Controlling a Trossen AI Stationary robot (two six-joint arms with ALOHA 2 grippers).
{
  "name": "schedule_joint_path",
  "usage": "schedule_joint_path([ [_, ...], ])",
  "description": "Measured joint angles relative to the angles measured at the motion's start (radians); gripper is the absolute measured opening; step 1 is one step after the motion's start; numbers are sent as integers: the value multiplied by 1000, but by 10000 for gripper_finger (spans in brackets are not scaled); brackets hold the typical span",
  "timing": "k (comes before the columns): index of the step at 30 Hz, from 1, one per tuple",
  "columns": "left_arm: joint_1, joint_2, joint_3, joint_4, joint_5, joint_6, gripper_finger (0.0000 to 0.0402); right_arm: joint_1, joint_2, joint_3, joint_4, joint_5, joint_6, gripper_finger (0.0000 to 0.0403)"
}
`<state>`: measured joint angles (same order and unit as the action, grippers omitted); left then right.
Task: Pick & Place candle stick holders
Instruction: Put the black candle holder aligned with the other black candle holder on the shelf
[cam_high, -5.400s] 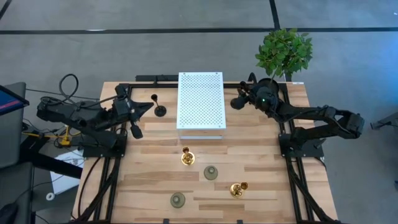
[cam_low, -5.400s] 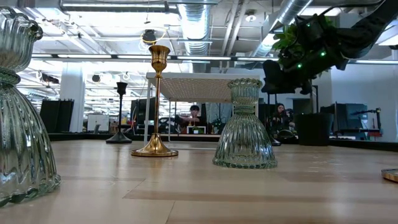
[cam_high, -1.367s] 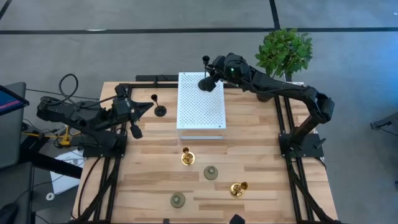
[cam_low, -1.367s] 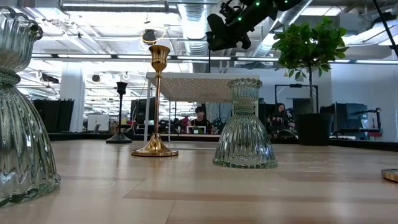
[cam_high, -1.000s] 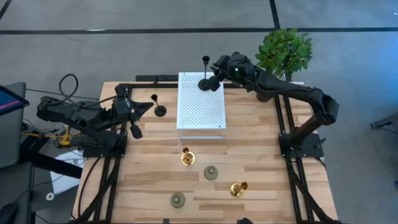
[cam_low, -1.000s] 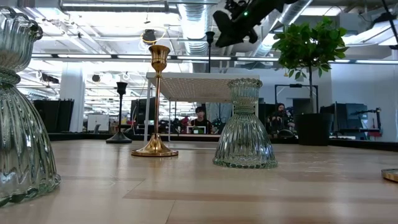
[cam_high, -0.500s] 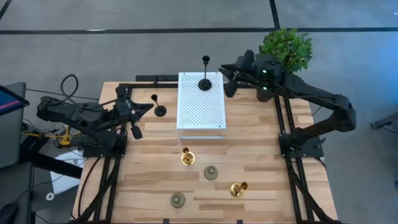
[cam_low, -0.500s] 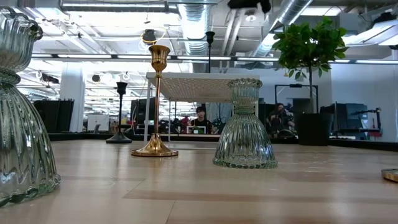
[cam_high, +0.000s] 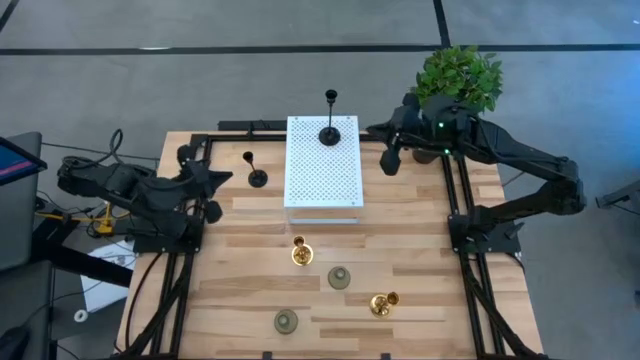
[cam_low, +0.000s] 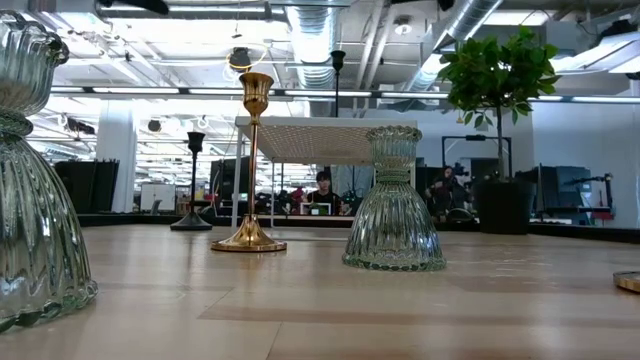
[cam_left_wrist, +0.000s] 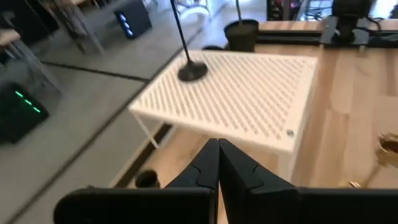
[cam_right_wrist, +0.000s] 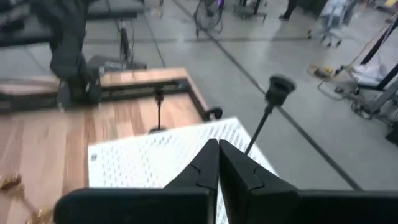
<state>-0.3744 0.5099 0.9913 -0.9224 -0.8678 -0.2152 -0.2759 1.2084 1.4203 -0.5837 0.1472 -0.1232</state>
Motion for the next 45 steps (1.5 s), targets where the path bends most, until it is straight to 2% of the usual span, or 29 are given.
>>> schedule_joint_path([
  [5,0,-130,-68,-37,36,-32,4,1,1,0,-75,-46,2,1],
  [10,0,-323,-230,-29,56,-143,3,1,1,0,-75,-46,8,0],
  [13,-1,-382,-261,72,97,-93,3,2,1,0,-74,-46,9,0],
  [15,0,-401,-264,71,101,-75,2,8,1,-1,-71,-46,9,0],
  [23,0,-339,-268,71,91,-87,2,42,1,-1,-38,-45,18,0],
  [25,0,-310,-268,93,129,-94,3,48,1,-1,-34,-44,19,0],
  [27,0,-285,-268,132,212,-128,3,54,1,-1,-27,-44,19,0],
  [32,0,-231,-348,371,386,-71,3,53,1,-1,-7,-44,19,0],
  [38,0,-221,-484,753,464,128,3,53,1,-1,-7,-43,19,0],
  [45,74,-219,-505,813,468,161,2,53,1,-1,-7,-43,19,0],
])
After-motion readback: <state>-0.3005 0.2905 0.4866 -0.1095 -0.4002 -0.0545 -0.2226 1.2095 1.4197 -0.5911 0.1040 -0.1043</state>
